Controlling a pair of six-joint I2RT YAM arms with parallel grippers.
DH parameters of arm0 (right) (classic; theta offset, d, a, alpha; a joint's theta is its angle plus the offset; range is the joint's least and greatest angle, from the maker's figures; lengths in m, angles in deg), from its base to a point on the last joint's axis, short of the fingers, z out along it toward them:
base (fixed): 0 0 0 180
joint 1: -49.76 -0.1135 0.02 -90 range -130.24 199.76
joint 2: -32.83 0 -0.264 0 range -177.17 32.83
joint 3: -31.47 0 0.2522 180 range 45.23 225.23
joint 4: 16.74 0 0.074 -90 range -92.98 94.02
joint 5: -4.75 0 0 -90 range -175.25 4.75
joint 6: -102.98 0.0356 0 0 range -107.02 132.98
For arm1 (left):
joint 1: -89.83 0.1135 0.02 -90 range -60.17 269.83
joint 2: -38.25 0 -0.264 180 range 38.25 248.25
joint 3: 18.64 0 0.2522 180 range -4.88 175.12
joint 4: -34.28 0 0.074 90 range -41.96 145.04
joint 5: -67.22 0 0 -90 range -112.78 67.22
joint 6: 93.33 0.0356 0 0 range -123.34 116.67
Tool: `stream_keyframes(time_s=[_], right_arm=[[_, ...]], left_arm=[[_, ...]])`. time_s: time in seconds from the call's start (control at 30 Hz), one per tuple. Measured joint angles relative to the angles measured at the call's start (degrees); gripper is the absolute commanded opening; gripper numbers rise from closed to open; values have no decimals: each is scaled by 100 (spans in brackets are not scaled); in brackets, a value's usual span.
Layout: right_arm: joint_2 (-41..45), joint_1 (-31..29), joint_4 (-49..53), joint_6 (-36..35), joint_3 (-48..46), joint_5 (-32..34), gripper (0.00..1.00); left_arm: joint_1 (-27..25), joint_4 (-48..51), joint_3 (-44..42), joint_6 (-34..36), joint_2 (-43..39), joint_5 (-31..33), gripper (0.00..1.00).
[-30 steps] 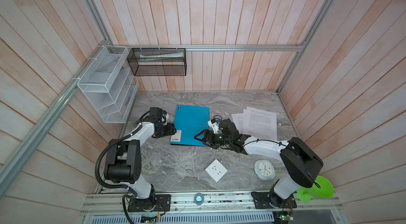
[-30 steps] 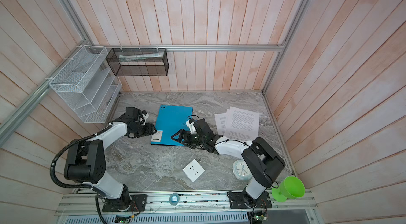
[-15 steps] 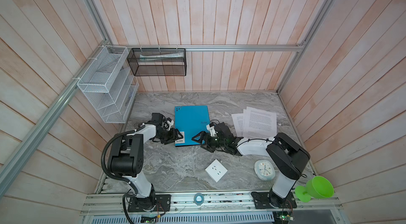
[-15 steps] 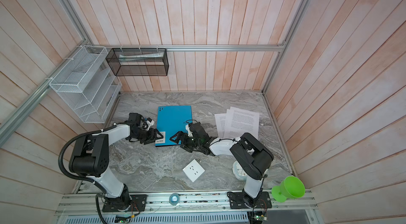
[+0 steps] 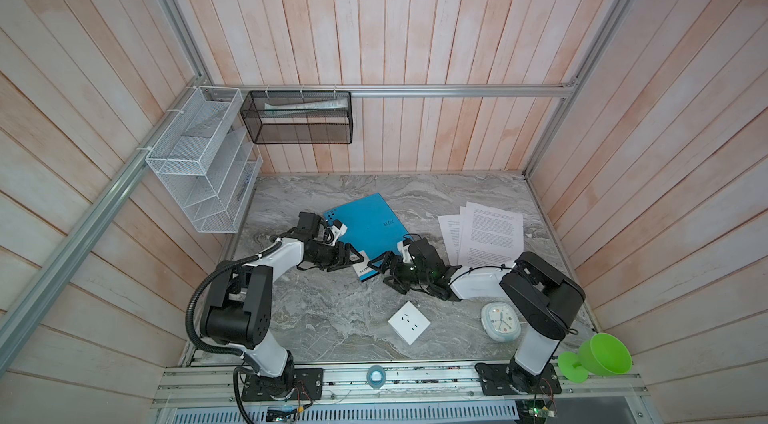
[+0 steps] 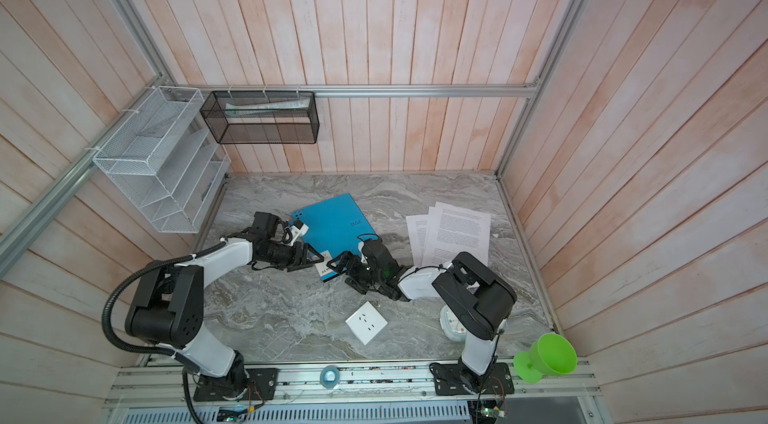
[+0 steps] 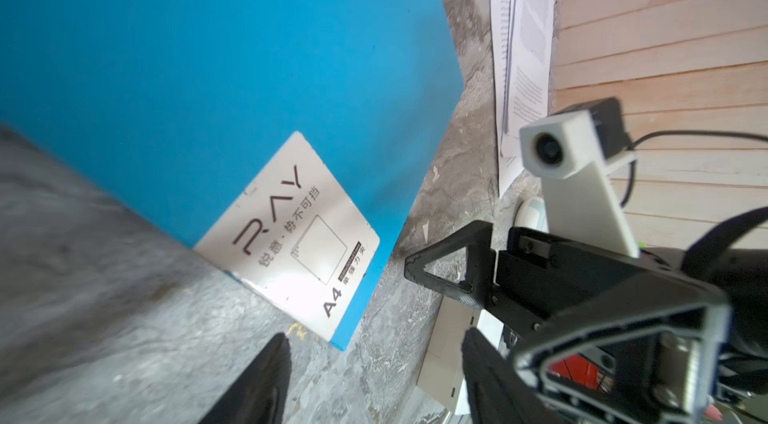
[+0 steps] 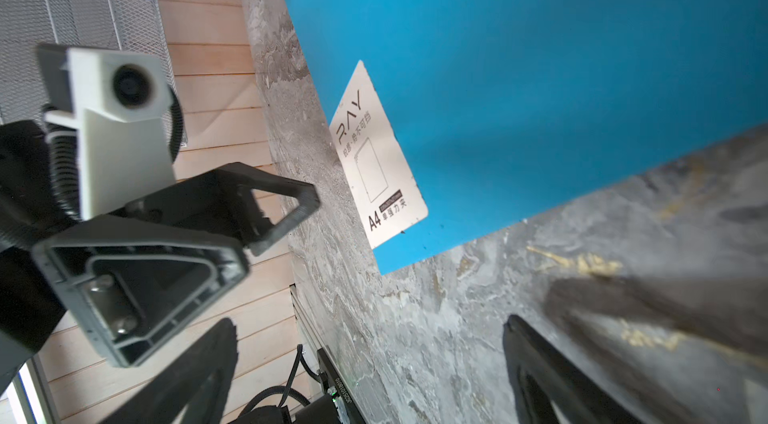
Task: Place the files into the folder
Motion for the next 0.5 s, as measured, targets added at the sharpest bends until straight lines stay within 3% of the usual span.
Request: stream_keyframes(time_s=[0.23, 0.5], right_arm=[[-378, 131, -710, 251, -107, 94, 97], [-586, 321, -1491, 643, -146, 205, 97]], left_arm=[[391, -225, -162, 4, -859, 313, 68], [483, -260, -297, 4, -935, 396, 68]])
